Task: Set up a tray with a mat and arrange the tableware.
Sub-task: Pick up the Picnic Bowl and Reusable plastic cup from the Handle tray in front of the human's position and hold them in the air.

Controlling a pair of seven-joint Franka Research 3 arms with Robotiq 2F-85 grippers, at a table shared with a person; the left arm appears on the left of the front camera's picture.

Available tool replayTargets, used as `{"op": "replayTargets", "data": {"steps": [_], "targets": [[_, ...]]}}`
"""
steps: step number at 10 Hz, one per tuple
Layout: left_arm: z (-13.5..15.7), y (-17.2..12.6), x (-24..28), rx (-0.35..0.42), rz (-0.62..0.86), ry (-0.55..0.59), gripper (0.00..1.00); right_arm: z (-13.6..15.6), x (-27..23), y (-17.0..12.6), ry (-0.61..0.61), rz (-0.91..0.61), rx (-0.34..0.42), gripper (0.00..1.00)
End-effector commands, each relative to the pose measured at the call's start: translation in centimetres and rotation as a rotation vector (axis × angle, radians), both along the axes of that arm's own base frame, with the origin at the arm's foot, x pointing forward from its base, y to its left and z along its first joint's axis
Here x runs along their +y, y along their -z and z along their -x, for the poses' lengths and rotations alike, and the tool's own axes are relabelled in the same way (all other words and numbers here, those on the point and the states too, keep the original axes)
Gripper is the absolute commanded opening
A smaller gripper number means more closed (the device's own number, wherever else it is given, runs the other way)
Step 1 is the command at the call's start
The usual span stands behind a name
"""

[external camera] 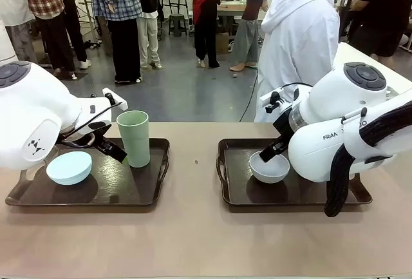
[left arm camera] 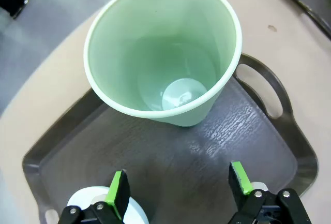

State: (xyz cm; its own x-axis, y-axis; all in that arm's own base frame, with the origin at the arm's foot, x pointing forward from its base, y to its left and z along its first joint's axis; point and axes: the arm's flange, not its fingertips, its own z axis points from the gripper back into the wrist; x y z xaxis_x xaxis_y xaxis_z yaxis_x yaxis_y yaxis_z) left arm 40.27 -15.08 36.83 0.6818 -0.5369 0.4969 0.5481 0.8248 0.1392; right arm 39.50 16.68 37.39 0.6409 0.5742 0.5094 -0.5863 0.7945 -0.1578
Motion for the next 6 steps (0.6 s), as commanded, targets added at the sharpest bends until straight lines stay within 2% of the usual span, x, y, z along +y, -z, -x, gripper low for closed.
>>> {"op": "replayTargets", "data": {"steps": [1, 6], "targets": [[0.01, -0.03, 0.01, -0.001, 0.0, 0.0, 1.0, 0.0, 0.01, 0.0, 0.0, 0.0, 0.0, 1.0], [0.01, -0.03, 0.01, -0.001, 0.0, 0.0, 1.0, 0.0, 0.0, 0.0, 0.0, 0.0, 0.0, 1.0]]}}
